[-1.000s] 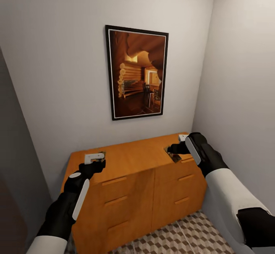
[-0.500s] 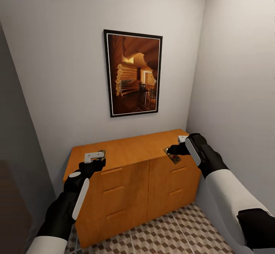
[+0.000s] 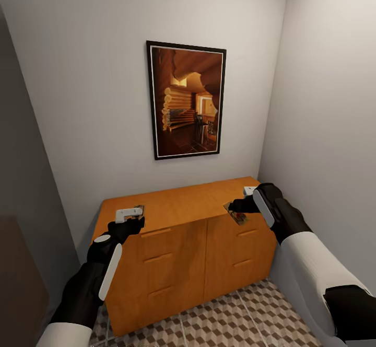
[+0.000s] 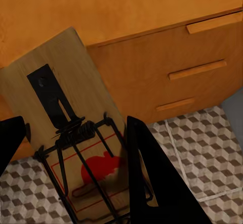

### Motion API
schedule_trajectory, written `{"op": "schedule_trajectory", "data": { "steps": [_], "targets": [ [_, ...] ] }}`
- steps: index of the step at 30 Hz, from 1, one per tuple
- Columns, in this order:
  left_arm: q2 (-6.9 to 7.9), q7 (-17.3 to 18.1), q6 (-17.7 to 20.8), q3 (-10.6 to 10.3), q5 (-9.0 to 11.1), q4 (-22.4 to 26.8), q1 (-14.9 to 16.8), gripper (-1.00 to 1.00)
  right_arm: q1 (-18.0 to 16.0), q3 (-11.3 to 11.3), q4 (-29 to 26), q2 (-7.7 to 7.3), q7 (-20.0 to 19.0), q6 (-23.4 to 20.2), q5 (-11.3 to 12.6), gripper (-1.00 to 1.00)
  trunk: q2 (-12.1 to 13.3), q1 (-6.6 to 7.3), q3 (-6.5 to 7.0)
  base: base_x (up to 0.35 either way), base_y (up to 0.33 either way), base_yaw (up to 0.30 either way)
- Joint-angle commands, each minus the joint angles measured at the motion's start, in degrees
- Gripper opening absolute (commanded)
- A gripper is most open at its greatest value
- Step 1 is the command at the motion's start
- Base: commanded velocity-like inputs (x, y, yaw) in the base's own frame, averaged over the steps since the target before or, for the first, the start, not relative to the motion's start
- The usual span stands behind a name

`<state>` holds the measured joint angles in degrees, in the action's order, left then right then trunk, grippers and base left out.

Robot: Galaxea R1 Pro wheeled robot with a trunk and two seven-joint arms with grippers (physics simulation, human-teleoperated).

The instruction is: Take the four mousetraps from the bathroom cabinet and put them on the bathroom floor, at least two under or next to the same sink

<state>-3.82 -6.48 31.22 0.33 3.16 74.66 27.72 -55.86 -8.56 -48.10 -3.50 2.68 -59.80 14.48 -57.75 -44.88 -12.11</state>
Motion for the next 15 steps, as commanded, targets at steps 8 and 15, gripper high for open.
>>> {"op": "schedule_trajectory", "data": {
  "steps": [8,15],
  "targets": [
    [-0.04,-0.37,0.29,-0.04,0.27,0.04,0.06,-1.0,-0.04,-0.23,-0.07,-0.11,0.27,-0.2,0.37,-1.0,-0.06,-0.01,-0.09,0.0,0.0,0.254],
    [-0.04,-0.37,0.32,-0.06,0.2,0.04,0.06,-1.0,-0.04,-0.23,-0.07,-0.09,0.27,-0.2,0.37,-1.0,-0.06,-0.01,-0.09,-0.099,-0.077,0.077]
  ]
}}
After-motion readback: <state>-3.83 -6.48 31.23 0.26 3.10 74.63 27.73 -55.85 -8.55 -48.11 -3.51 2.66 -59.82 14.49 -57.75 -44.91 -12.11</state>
